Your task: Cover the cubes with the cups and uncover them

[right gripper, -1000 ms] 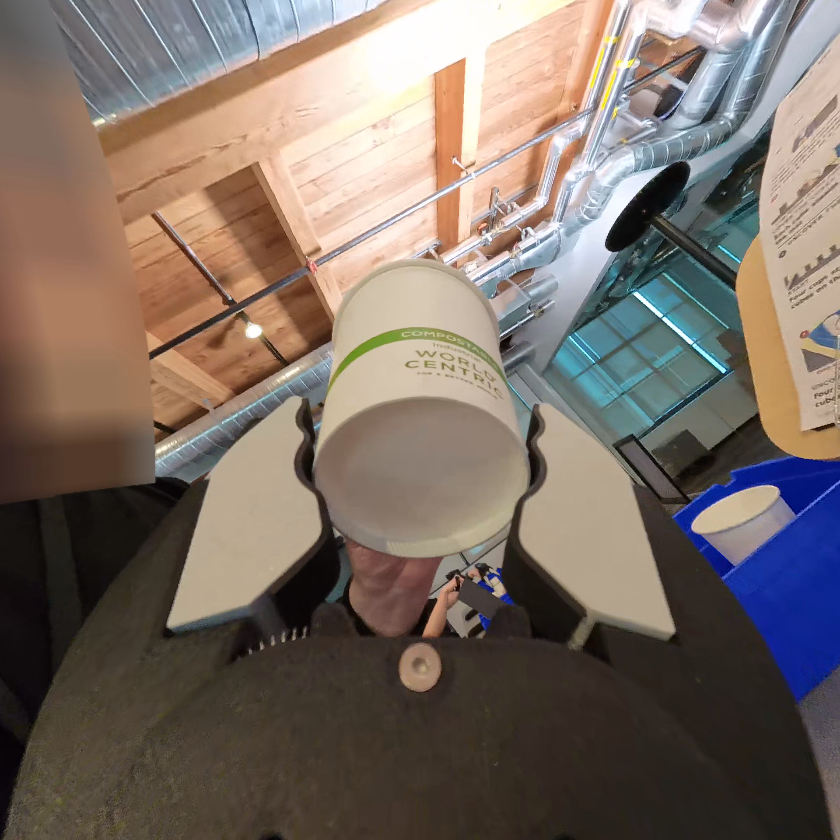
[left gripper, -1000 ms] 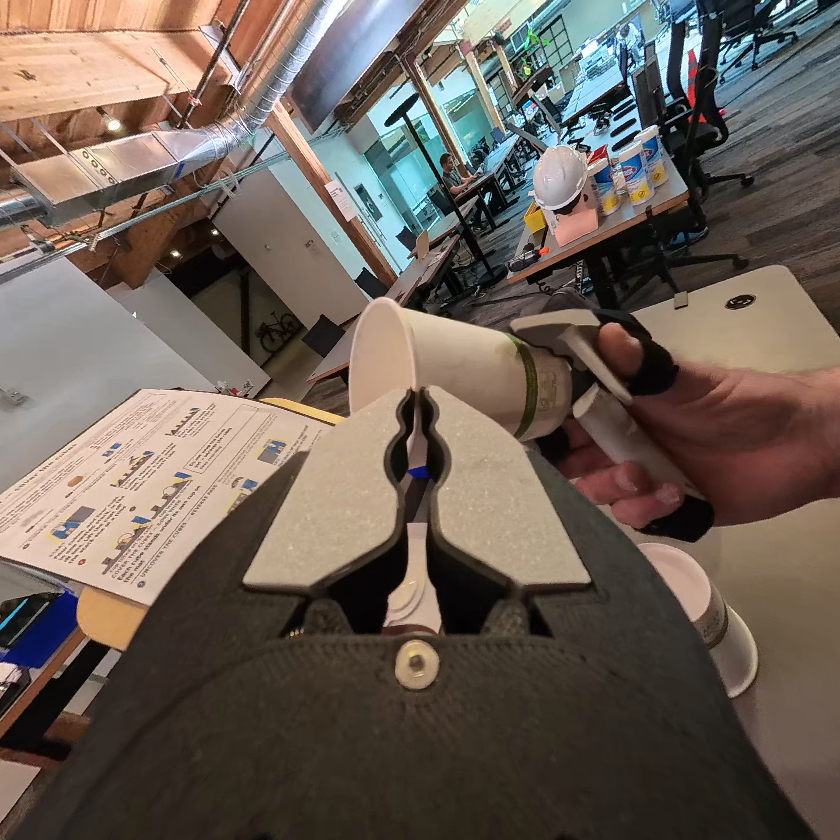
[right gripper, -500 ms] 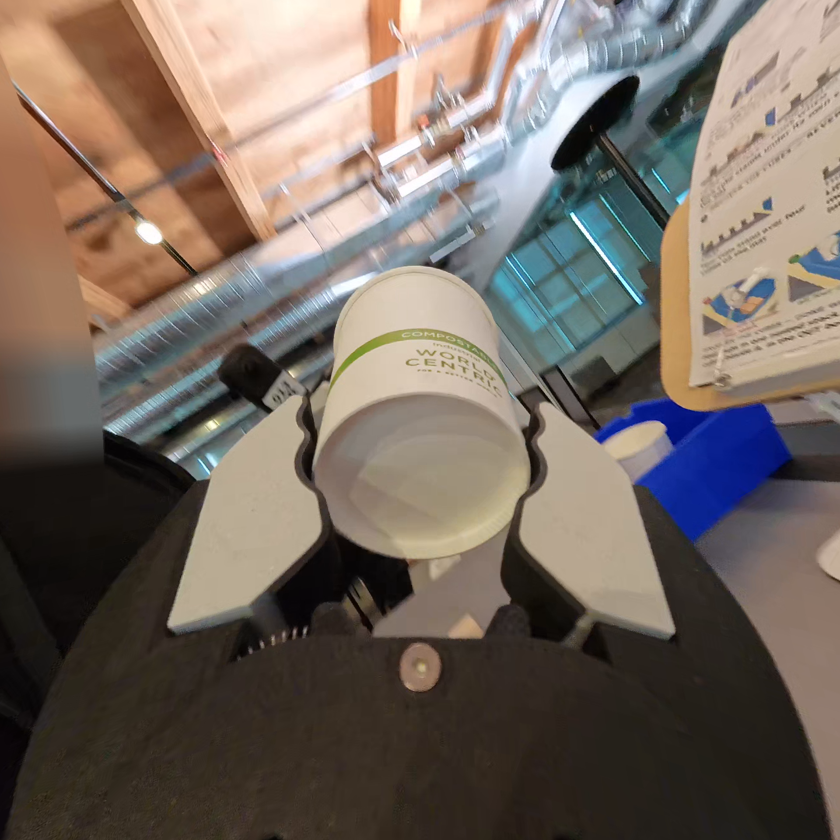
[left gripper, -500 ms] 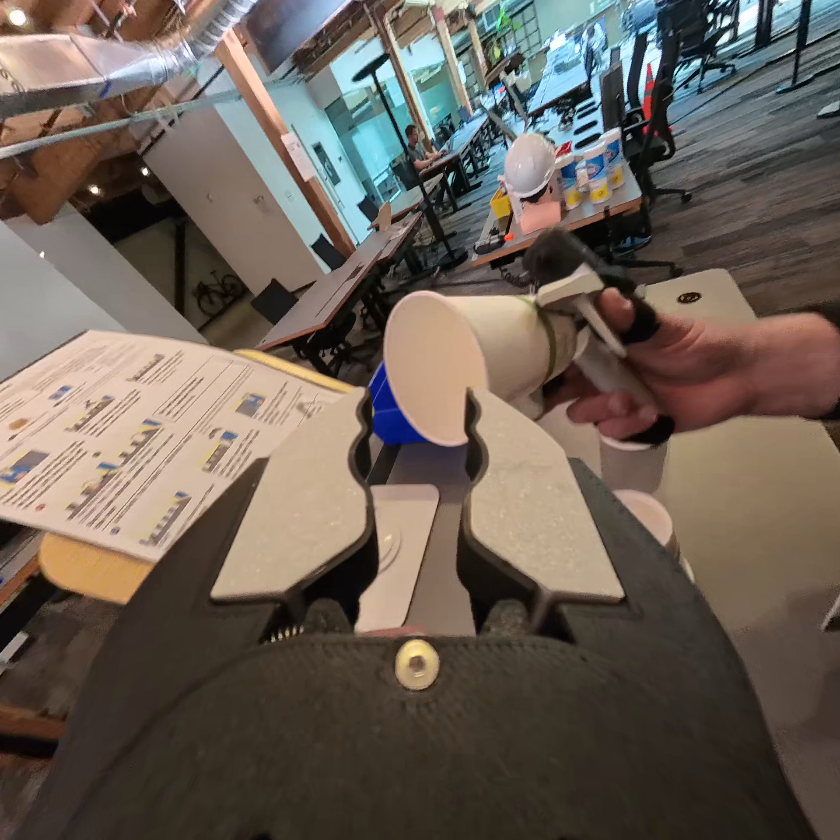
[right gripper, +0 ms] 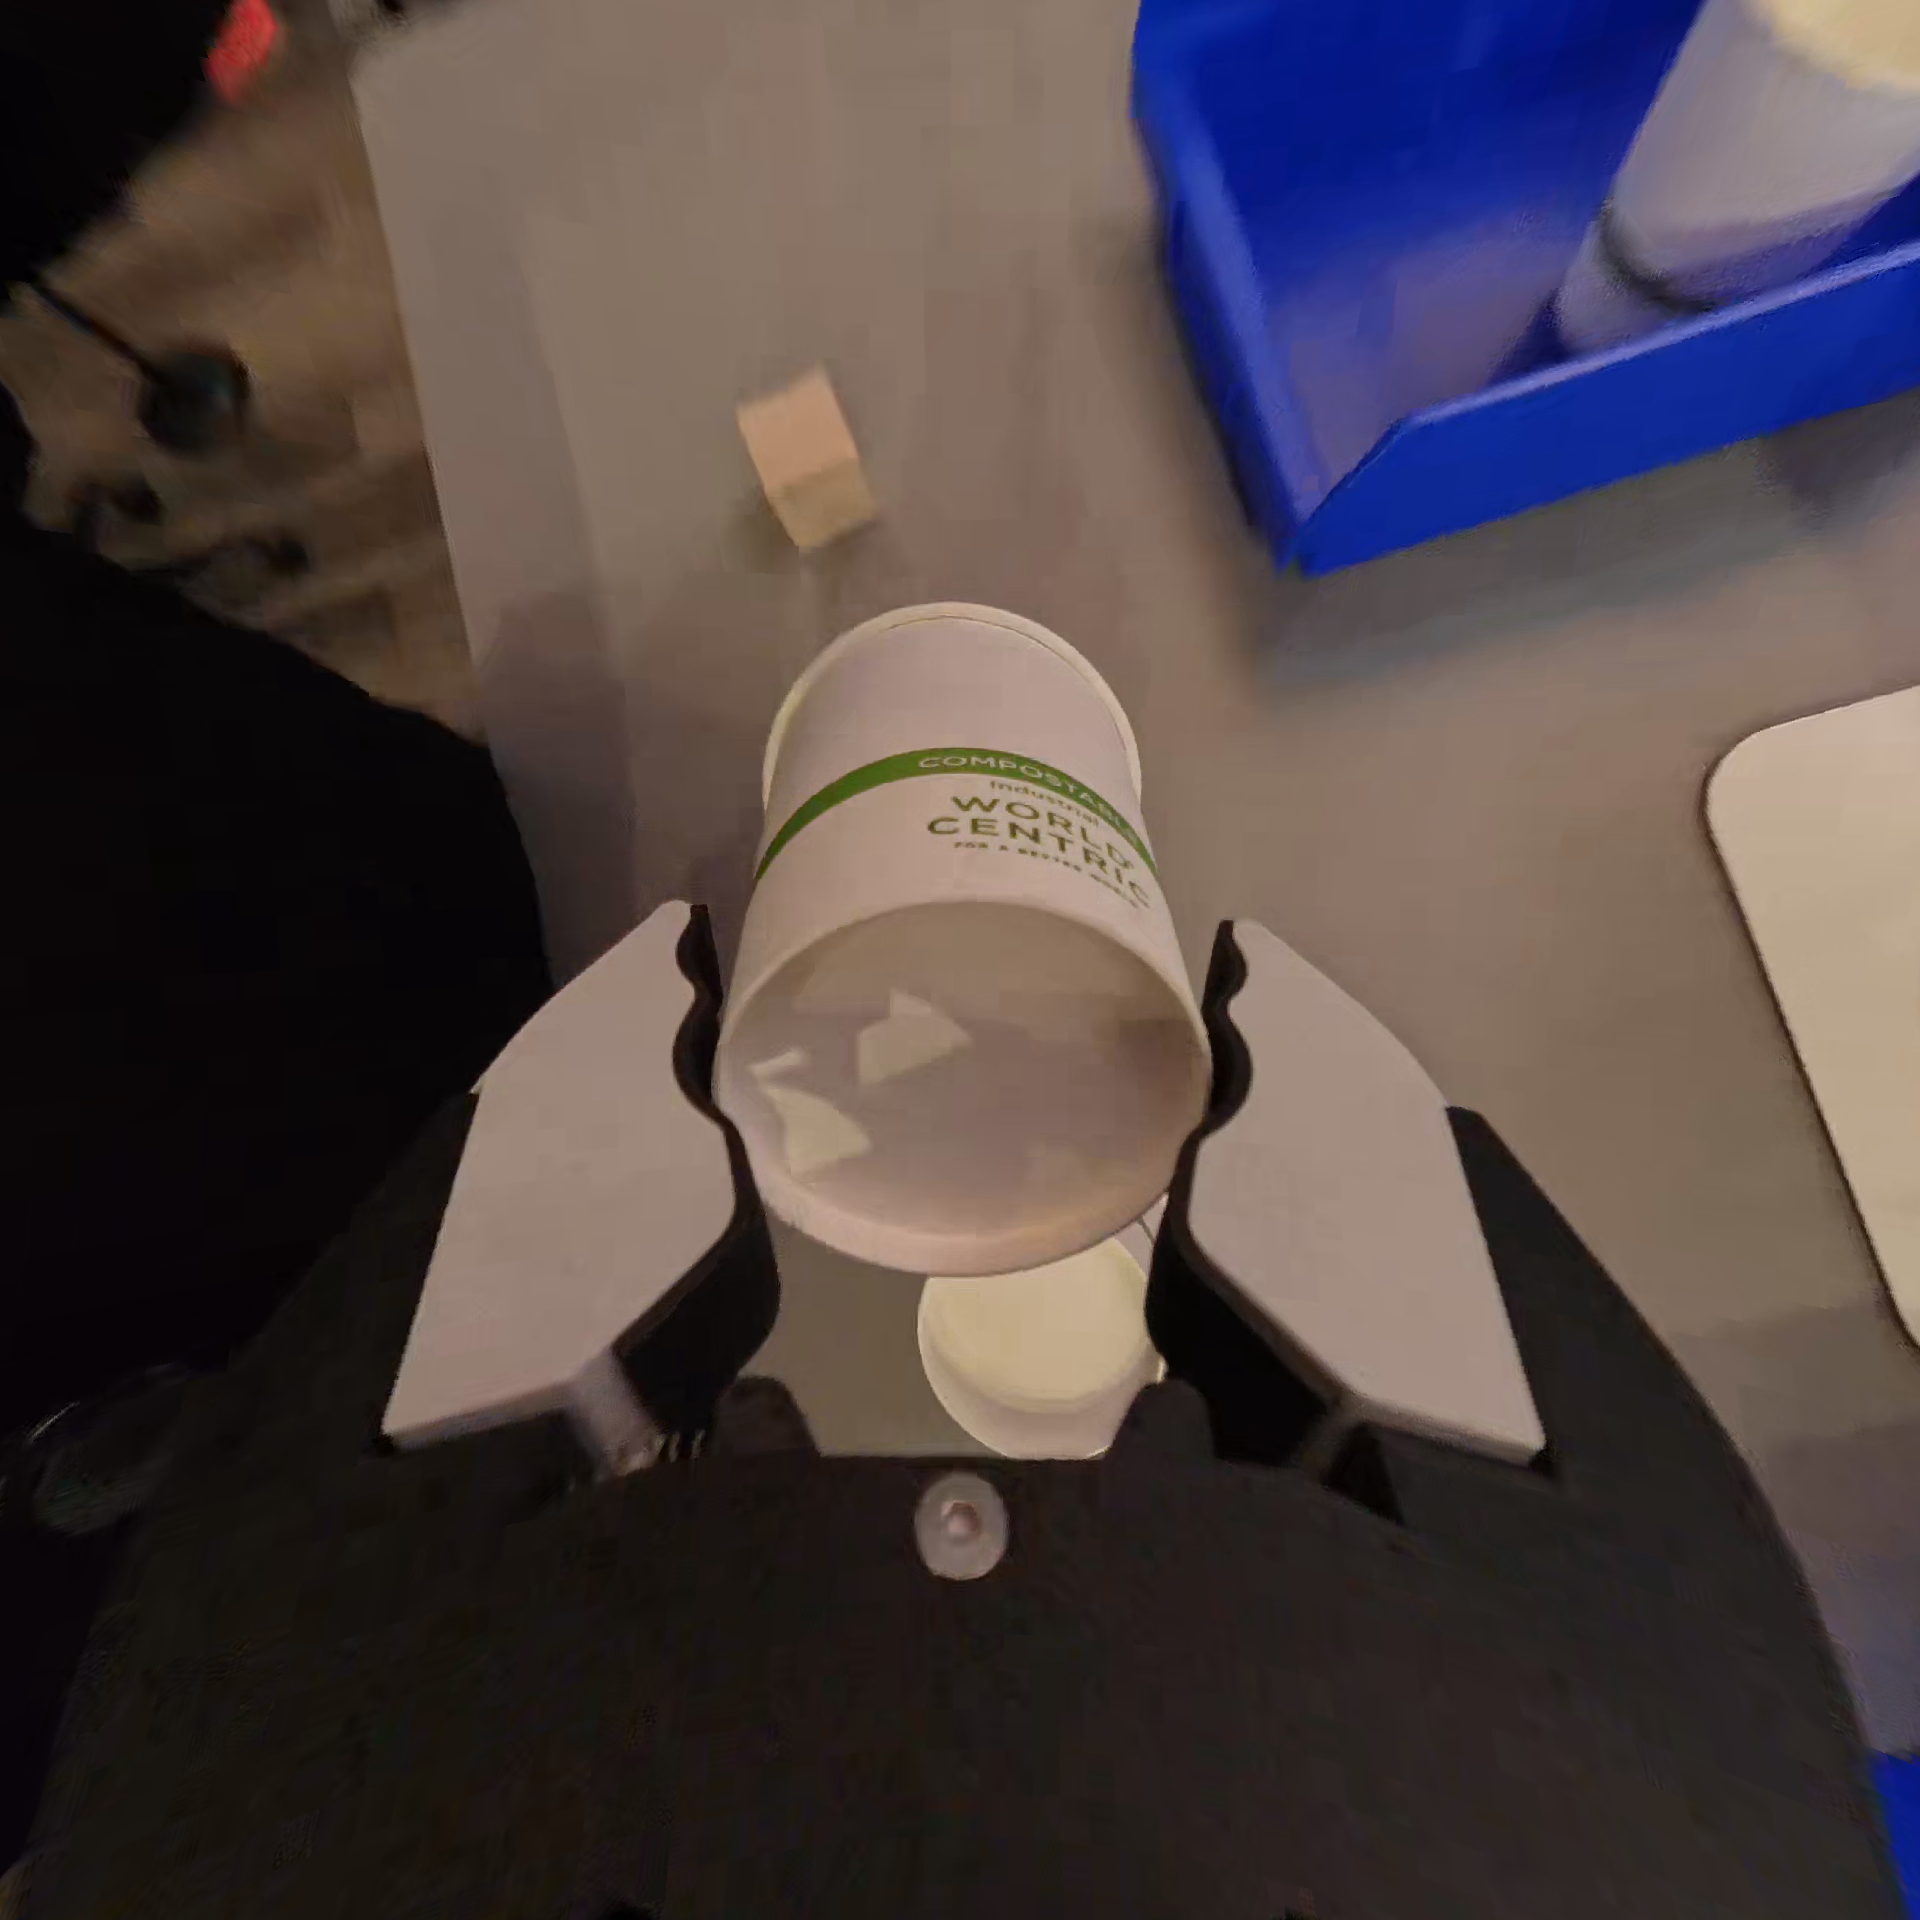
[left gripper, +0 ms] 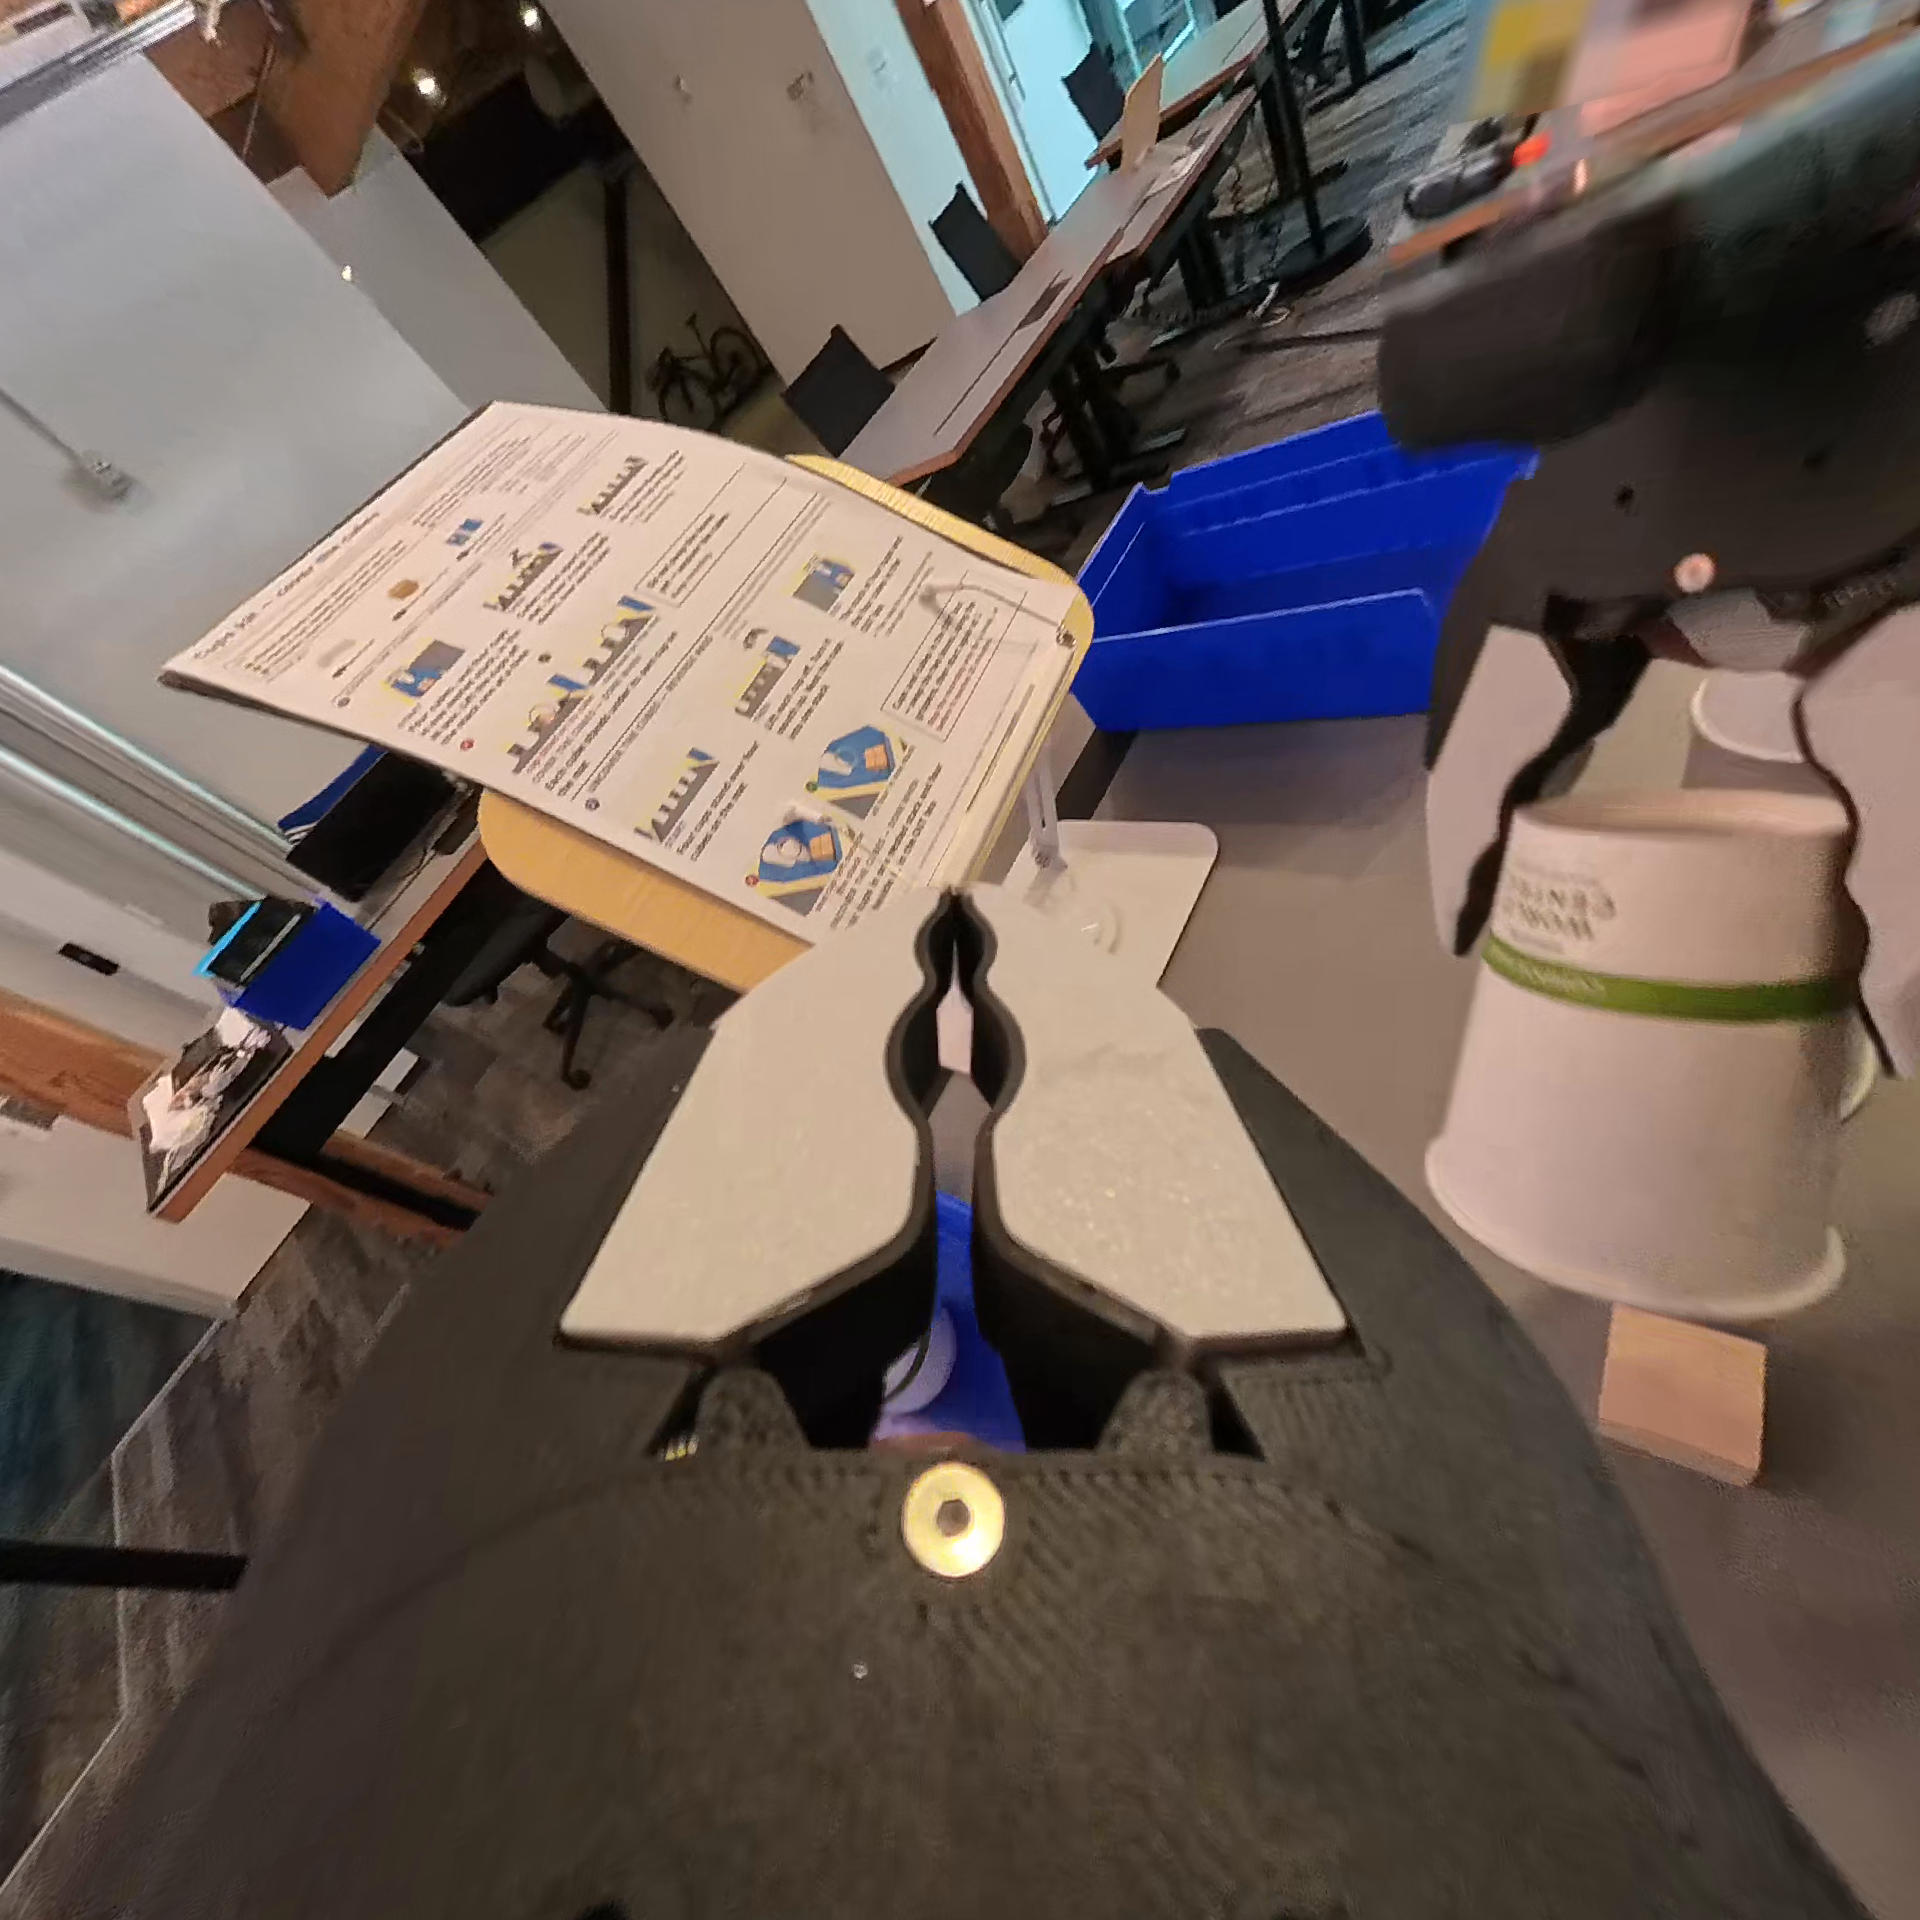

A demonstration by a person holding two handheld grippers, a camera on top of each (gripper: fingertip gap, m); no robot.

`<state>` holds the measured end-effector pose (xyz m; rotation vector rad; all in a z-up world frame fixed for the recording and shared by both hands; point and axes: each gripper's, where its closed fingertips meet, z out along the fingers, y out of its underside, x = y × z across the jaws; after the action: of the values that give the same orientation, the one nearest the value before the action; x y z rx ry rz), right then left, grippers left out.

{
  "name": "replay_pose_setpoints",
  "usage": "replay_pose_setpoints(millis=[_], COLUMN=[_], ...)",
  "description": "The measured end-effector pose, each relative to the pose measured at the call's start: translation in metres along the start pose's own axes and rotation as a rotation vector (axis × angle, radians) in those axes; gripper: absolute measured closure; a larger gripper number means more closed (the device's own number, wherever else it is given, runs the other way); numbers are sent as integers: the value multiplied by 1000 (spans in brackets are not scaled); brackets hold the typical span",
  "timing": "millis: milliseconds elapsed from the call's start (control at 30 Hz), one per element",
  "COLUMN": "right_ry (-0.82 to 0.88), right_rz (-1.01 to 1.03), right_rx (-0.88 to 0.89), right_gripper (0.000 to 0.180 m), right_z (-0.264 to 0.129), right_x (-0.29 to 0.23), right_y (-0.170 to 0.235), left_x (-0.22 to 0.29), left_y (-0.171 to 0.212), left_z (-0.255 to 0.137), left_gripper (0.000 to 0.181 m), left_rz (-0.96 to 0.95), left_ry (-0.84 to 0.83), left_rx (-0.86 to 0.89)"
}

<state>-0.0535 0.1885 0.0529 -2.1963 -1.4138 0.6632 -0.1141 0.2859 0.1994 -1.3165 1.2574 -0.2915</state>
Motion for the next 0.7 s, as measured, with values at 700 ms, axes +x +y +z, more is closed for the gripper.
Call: replay_pose_setpoints(millis=[700], right_ry=[86], right_rz=[-238], right_rx=[-654], right_gripper=[88], right_z=[128], right_x=[-16], right_y=[41], left_x=[-30], left_y=[47], left_z=[-27], left_gripper=[181], left_rz=[-41], left_ry=[-83], left_rx=[-88])
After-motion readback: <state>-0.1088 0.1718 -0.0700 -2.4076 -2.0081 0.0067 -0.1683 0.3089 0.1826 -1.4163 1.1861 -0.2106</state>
